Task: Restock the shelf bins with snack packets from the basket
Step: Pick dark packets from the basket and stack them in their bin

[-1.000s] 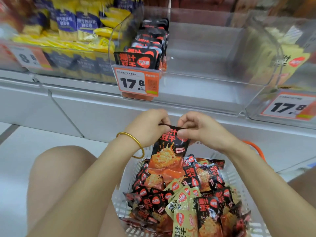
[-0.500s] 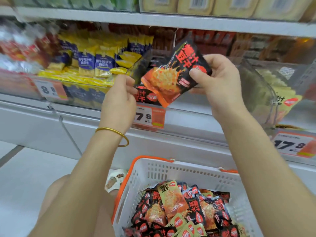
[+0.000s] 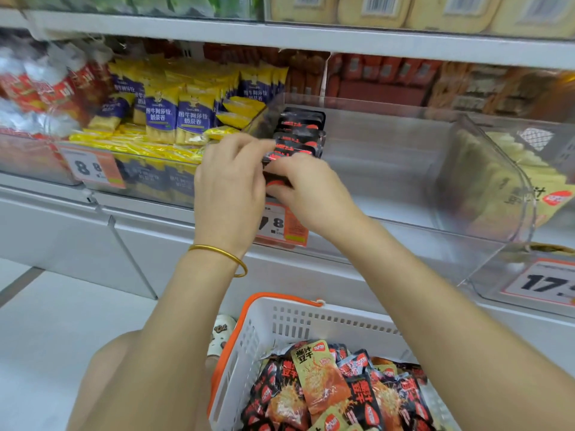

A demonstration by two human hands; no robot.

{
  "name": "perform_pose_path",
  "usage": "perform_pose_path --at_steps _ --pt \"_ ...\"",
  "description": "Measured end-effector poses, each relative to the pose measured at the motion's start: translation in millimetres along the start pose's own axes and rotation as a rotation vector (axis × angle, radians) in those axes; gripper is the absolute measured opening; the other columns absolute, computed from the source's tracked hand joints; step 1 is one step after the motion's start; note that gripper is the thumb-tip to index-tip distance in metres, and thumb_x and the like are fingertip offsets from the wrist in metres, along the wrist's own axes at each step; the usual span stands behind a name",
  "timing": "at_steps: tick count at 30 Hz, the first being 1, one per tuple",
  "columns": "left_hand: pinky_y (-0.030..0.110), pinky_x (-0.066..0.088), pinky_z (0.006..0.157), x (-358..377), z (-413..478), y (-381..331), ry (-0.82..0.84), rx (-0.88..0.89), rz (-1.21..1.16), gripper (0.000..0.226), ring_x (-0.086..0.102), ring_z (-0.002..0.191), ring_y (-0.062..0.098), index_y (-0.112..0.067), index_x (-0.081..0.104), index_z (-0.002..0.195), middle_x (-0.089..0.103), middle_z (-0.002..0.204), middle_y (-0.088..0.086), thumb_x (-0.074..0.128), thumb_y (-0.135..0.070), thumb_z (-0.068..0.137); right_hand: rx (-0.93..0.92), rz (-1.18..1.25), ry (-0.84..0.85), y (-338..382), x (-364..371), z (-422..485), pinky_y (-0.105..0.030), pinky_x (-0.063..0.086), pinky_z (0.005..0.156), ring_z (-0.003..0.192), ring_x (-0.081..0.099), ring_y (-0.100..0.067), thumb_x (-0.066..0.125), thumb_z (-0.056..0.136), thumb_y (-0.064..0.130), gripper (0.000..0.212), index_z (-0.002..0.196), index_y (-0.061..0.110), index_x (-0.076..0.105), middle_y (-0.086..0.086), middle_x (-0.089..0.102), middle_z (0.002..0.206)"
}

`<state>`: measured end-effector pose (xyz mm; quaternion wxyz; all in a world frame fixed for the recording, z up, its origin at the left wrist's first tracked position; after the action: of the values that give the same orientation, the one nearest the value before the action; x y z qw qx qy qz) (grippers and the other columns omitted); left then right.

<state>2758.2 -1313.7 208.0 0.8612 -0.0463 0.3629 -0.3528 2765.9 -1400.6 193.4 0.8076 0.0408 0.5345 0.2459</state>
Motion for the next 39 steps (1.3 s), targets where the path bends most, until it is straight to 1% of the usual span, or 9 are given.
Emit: perform_pose_path --at_steps 3,6,11,16,18,22,26,34,39 --pt "0.046 0.045 0.078 11 -7 4 0.073 0.0 0.074 0.039 0.055 0.094 0.035 -0.016 0.07 0.101 0.066 0.099 0.005 0.035 -0.024 0.087 0.098 0.192 -0.001 -11 -3 -8 -0.035 0.045 0.069 0.083 0.058 -0.02 0.059 0.088 0.026 0.006 0.083 0.024 0.063 0.005 0.063 0.08" --pt "0.04 0.04 0.078 6 -11 -1 0.061 0.0 0.165 0.04 0.058 0.095 0.032 -0.015 0.072 0.098 0.07 0.095 0.002 0.036 -0.022 0.082 0.499 0.472 -0.185 -73 -23 -22 -0.046 0.055 0.073 0.087 0.064 -0.032 0.056 0.088 0.018 0.012 0.082 0.008 0.06 -0.014 0.065 0.087" --pt "0.046 0.034 0.107 22 -13 -12 0.175 0.042 0.112 0.055 0.057 0.114 0.032 -0.005 0.063 0.118 0.064 0.119 0.013 0.028 -0.022 0.079 0.902 0.665 0.263 -105 31 -22 -0.05 0.056 0.077 0.097 0.059 -0.034 0.041 0.091 -0.002 0.013 0.085 0.005 0.05 -0.011 0.05 0.099" --pt "0.044 0.025 0.113 33 -18 -10 0.24 0.032 0.18 0.06 0.046 0.127 0.032 -0.006 0.054 0.13 0.052 0.136 0.015 0.023 -0.03 0.085 0.908 0.576 0.41 -118 69 1 -0.038 0.057 0.074 0.089 0.06 -0.029 0.035 0.082 -0.019 0.029 0.082 0.005 0.052 -0.018 0.055 0.1" --pt "0.042 0.023 0.114 35 -18 -7 0.265 0.027 0.202 0.063 0.043 0.131 0.031 -0.006 0.051 0.133 0.048 0.14 0.015 0.019 -0.033 0.085 0.838 0.628 0.375 -119 77 14 -0.028 0.053 0.068 0.081 0.058 -0.022 0.044 0.088 -0.01 0.024 0.106 0.003 0.053 -0.013 0.056 0.097" --pt "0.04 0.018 0.116 39 -21 -7 0.289 0.037 0.25 0.067 0.036 0.136 0.03 -0.006 0.044 0.139 0.041 0.146 0.015 0.015 -0.035 0.086 0.744 0.542 0.332 -148 104 39 -0.042 0.054 0.075 0.11 0.054 -0.033 0.056 0.079 0.004 0.083 0.148 0.021 0.012 -0.019 0.043 0.14" --pt "0.037 0.01 0.117 41 -23 -8 0.288 0.019 0.275 0.069 0.025 0.142 0.028 -0.008 0.033 0.145 0.031 0.151 0.014 0.01 -0.038 0.087 0.644 0.338 0.411 -132 94 34 -0.044 0.037 0.108 0.133 0.036 -0.032 0.051 0.087 0.006 0.088 0.149 0.017 -0.01 -0.015 0.026 0.152" --pt "0.031 0.005 0.116 37 -29 -3 0.273 -0.034 0.26 0.066 0.021 0.143 0.025 -0.007 0.029 0.146 0.028 0.153 0.014 0.011 -0.037 0.091 0.666 0.319 0.385 -120 70 21 -0.035 0.056 0.066 0.082 0.061 -0.029 0.043 0.09 -0.003 0.024 0.113 -0.002 0.053 -0.019 0.06 0.102" --pt "0.037 0.023 0.115 2 -39 -19 0.072 -0.026 0.089 0.056 0.036 0.135 0.031 -0.001 0.044 0.137 0.043 0.143 0.017 0.027 -0.025 0.09 0.615 0.279 0.173 -96 2 1 -0.048 0.051 0.09 0.105 0.058 -0.036 0.038 0.09 -0.01 0.034 0.121 -0.007 0.05 -0.024 0.056 0.118"
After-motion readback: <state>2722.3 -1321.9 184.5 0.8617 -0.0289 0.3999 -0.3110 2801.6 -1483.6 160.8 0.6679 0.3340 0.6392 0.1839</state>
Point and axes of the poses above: each hand's wrist, its own z-axis towards the middle knuckle, its own x-axis out of the palm, y = z × x, the point moved 10 cm from there along z, towards the middle knuckle
